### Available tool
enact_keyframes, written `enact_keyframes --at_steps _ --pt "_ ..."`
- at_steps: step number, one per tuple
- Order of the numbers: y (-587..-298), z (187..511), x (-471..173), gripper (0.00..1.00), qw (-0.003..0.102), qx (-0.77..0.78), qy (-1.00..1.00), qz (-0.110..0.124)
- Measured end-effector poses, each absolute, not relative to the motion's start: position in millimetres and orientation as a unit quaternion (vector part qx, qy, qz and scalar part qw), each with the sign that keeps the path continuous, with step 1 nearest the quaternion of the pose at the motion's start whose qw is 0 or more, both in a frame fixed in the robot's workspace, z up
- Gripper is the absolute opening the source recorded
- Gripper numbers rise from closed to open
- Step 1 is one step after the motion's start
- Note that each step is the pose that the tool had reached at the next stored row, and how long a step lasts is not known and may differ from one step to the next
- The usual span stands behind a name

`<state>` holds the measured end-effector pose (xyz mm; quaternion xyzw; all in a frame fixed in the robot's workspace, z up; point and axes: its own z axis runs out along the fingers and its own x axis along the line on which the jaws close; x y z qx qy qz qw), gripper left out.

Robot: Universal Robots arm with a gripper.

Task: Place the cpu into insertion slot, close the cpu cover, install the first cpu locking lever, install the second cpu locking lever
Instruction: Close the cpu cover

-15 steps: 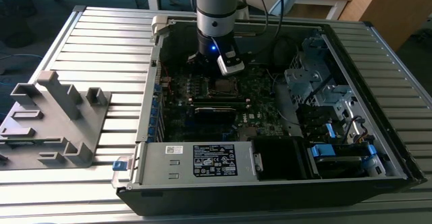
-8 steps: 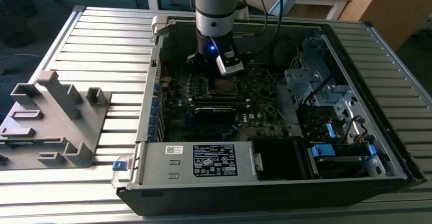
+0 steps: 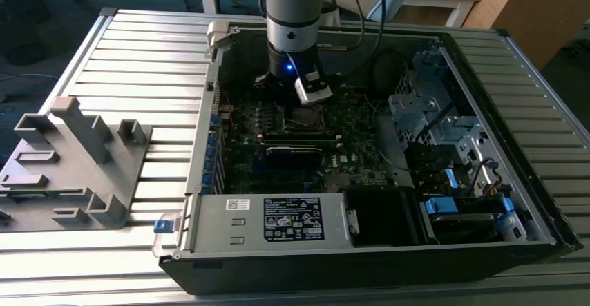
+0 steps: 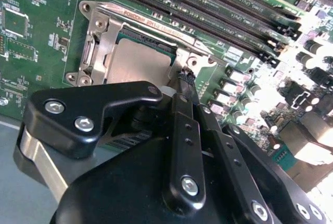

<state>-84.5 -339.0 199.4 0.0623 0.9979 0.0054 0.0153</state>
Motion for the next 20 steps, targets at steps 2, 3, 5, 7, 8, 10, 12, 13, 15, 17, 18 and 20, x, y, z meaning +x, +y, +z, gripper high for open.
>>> enact_keyframes --at_steps 2,3,5,7,8,10,12,13,15,17,18,20 --pt "-339.0 199.0 -84.5 0.11 0.015 0.062 0.998 0.009" --pt "-339.0 198.6 -84.8 0.11 0.015 0.062 0.998 0.011" --pt "-339.1 197.6 -85.6 0.11 0.015 0.062 0.998 0.012" --pt "-339.1 197.4 -85.8 0.11 0.015 0.062 0.998 0.012" --pt "-339.1 197.3 -85.8 0.11 0.015 0.062 0.998 0.012" --pt "-339.0 197.3 -85.9 0.11 0.015 0.062 0.998 0.013" --pt "-339.1 197.0 -85.9 0.11 0.015 0.062 0.998 0.012" --pt "-339.1 197.0 -85.9 0.11 0.015 0.062 0.998 0.012" --pt "-339.0 196.9 -85.9 0.11 0.015 0.062 0.998 0.012" --pt "-339.0 197.3 -85.9 0.11 0.015 0.062 0.998 0.013" --pt "-338.9 197.7 -85.9 0.11 0.015 0.062 0.998 0.013" --pt "-338.8 198.9 -85.8 0.11 0.016 0.062 0.998 0.013"
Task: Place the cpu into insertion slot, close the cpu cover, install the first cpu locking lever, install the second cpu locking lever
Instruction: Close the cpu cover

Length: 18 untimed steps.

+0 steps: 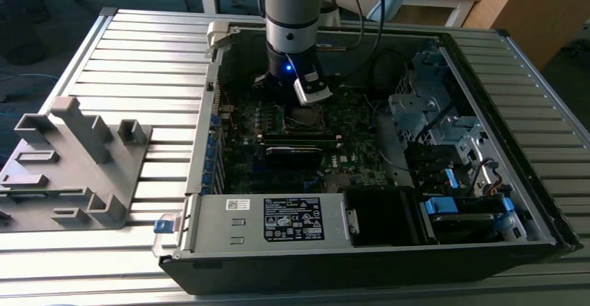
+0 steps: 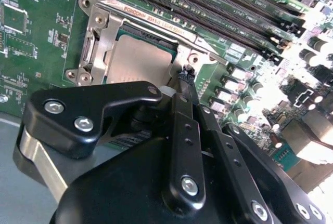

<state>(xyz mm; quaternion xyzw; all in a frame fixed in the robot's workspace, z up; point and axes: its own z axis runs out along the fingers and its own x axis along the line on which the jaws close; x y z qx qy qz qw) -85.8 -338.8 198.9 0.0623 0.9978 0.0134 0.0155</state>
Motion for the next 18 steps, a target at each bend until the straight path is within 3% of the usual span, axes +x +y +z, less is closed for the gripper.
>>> enact_keyframes --at_steps 18 --pt "-339.0 217.9 -85.4 0.11 0.015 0.062 0.998 0.013"
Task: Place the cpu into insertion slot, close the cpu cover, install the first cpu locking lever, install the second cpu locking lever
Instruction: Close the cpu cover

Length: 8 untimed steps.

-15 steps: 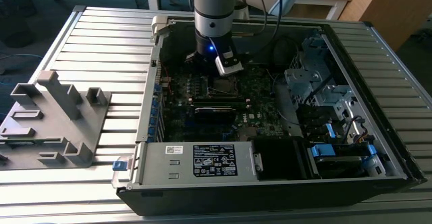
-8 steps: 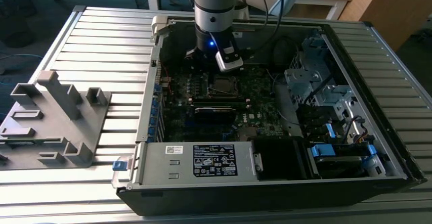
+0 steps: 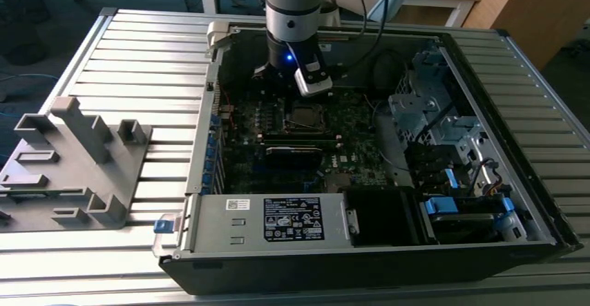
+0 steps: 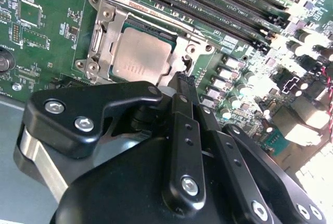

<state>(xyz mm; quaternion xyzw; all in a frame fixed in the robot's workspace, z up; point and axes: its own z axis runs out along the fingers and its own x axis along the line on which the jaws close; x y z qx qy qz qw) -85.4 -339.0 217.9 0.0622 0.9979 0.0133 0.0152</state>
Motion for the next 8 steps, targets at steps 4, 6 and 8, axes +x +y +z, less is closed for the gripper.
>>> enact_keyframes --at_steps 4,6,8 --pt "-339.0 217.9 -79.4 0.11 0.015 0.062 0.998 0.013" --pt "-339.0 217.8 -75.2 0.11 0.015 0.062 0.998 0.013" --pt "-339.0 217.8 -70.6 0.11 0.015 0.062 0.998 0.013"
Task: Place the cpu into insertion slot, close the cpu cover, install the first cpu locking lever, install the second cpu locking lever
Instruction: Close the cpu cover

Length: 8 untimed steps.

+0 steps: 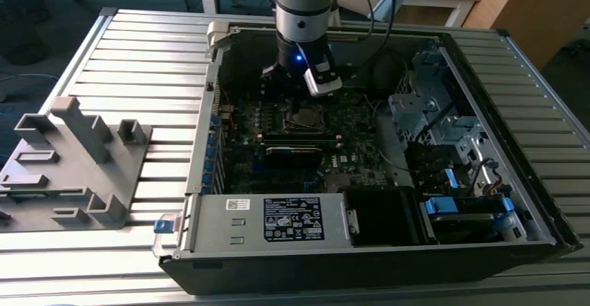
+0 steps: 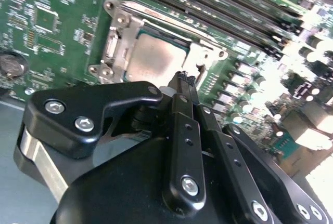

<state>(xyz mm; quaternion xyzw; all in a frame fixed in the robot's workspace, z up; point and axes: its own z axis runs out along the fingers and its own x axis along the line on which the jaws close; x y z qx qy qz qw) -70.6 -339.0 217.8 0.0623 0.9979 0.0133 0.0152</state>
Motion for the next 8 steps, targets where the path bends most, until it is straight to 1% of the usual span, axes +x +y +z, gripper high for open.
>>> enact_keyframes --at_steps 8 --pt "-339.0 217.8 -51.6 0.11 0.015 0.062 0.998 0.013"
